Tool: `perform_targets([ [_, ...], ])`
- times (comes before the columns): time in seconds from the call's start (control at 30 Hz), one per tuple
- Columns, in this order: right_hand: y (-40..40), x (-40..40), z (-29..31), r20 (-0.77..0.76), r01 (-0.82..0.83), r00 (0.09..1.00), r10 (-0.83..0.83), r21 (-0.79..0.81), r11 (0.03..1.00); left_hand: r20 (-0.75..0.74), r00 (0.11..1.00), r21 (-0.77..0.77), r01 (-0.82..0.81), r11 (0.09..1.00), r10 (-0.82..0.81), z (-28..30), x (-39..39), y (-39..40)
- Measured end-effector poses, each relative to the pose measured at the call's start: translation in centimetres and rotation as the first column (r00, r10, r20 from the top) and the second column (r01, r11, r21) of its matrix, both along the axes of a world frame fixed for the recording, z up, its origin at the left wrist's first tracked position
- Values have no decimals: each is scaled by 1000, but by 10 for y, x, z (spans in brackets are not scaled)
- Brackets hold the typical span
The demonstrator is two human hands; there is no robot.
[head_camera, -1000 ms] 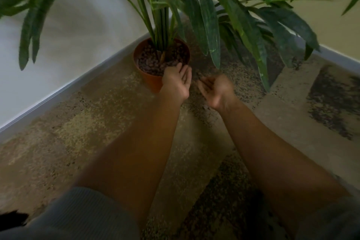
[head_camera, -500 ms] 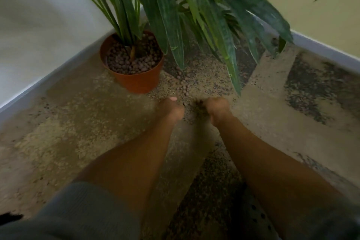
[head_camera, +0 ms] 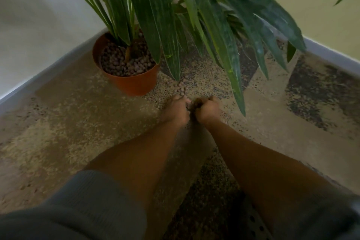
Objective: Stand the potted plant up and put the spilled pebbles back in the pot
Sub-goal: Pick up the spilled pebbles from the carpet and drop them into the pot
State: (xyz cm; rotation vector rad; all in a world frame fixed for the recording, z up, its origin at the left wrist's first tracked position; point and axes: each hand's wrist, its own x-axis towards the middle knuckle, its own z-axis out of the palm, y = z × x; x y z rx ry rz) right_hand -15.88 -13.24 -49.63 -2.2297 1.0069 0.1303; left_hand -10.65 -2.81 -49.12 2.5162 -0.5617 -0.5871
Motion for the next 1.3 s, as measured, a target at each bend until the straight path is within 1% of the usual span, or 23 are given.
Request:
perform_targets([
  [0.03, 2, 2, 1, 31, 8, 999, -9, 43, 999, -26, 999, -19, -20, 1000, 20, 0, 0, -2],
  [0.1, 6, 6, 2, 117, 130, 980, -161, 237, 963, -75, 994, -50, -84, 995, 80, 0, -1, -6],
  [0.13, 8, 7, 0, 137, 191, 960, -243, 313, 930, -85, 991, -52, -104, 993, 99, 0, -1, -7],
  [0.17, 10, 8, 0, 147, 212, 949, -278, 355, 911, -85, 991, -43, -107, 993, 104, -1, -1, -8],
  [0.23, 10, 11, -4, 134, 211, 952, -275, 364, 907, -49, 995, 10, -83, 996, 84, -2, 0, -8],
  [0.3, 10, 16, -4, 112, 182, 968, -224, 299, 937, 9, 999, 73, -46, 996, 45, -2, 2, -9],
  [0.37, 6, 19, -7, 67, 139, 985, -157, 209, 968, 29, 999, 109, -31, 994, 28, -1, 2, -10],
  [0.53, 4, 17, -6, 23, 20, 1000, -22, 104, 994, -41, 998, 101, -52, 994, 56, -2, 3, -6],
  [0.57, 4, 18, -4, 25, 64, 997, -68, 139, 988, -66, 994, 74, -83, 994, 88, -3, 4, -4],
  [0.6, 1, 19, -3, 24, 152, 986, -162, 243, 958, -124, 981, 25, -146, 989, 148, -1, 5, -3],
  [0.63, -1, 20, -2, 17, 236, 963, -269, 431, 871, -212, 951, -35, -239, 970, 226, 1, 6, -3],
  [0.67, -3, 22, -2, 19, 271, 934, -357, 613, 743, -319, 897, -95, -351, 932, 306, 4, 8, -1],
  [0.7, -2, 22, -2, 25, 286, 894, -447, 737, 613, -445, 816, -137, -469, 872, 369, 7, 11, 0],
  [0.73, 0, 22, 2, 18, 293, 849, -528, 815, 500, -589, 702, -157, -585, 796, 400, 12, 13, 3],
  [0.8, 8, 22, 13, -33, 285, 789, -614, 904, 317, -842, 435, -159, -764, 625, 318, 19, 18, 11],
  [0.83, 12, 23, 19, -53, 259, 759, -649, 939, 226, -912, 326, -157, -837, 524, 248, 23, 21, 16],
  [0.87, 14, 24, 24, -63, 224, 744, -666, 962, 159, -951, 246, -148, -895, 422, 187, 26, 23, 21],
  [0.9, 17, 27, 27, -70, 205, 728, -683, 971, 119, -973, 189, -137, -933, 333, 132, 29, 24, 25],
  [0.97, 25, 33, 40, -65, 164, 712, -699, 983, 76, -987, 145, -126, -965, 231, 64, 39, 27, 31],
  [1.07, 37, 46, 57, -37, 103, 697, -716, 994, 49, -985, 170, -166, -976, 142, 20, 58, 33, 34],
  [1.17, 51, 56, 77, -19, 23, 675, -737, 1000, -6, -981, 193, -192, -980, 45, 20, 80, 43, 37],
  [1.23, 57, 61, 90, -11, -14, 655, -756, 1000, -27, -983, 182, -182, -983, 5, 23, 93, 46, 38],
  [1.3, 64, 65, 103, -9, -41, 636, -772, 998, -46, -985, 171, -171, -985, -9, 1, 107, 45, 40],
])
